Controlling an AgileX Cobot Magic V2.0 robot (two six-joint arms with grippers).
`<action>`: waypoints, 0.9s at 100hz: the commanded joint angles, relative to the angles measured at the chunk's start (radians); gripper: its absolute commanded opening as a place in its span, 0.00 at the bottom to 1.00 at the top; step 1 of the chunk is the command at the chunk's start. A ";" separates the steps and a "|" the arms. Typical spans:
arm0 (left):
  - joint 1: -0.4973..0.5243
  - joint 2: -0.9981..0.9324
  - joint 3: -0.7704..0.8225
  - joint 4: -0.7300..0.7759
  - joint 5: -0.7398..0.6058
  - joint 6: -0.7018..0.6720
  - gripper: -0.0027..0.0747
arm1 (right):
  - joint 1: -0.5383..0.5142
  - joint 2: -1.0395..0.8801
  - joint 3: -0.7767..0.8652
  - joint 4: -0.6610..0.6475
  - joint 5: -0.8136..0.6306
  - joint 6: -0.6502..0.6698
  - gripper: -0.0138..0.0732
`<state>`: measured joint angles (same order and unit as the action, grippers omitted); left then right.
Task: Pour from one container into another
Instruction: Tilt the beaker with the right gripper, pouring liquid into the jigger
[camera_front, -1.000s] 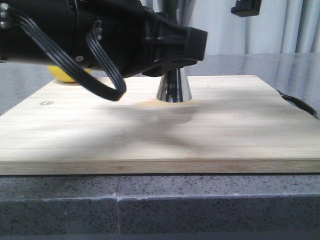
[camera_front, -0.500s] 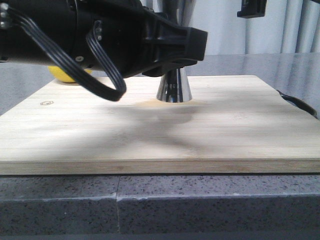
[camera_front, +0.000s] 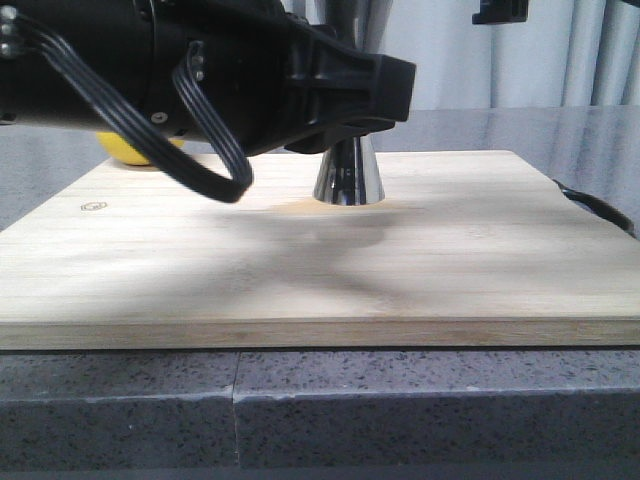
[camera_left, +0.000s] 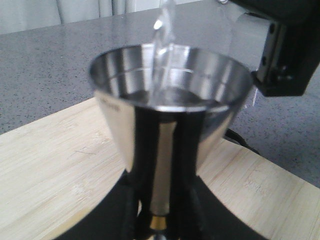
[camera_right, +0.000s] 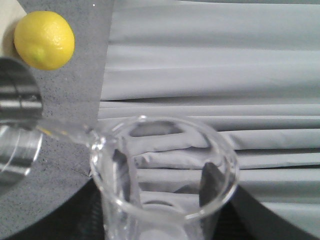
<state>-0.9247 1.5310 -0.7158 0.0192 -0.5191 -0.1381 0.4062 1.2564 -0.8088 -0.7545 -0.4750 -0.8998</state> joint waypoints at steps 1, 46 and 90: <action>0.002 -0.044 -0.032 -0.002 -0.091 -0.005 0.01 | 0.004 -0.031 -0.039 0.018 -0.072 -0.026 0.40; 0.002 -0.044 -0.032 -0.002 -0.091 -0.005 0.01 | 0.004 -0.031 -0.039 -0.002 -0.072 -0.060 0.40; 0.002 -0.044 -0.032 -0.002 -0.091 -0.005 0.01 | 0.004 -0.031 -0.039 -0.011 -0.077 -0.073 0.40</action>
<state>-0.9247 1.5310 -0.7158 0.0192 -0.5191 -0.1381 0.4062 1.2564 -0.8088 -0.7840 -0.4806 -0.9666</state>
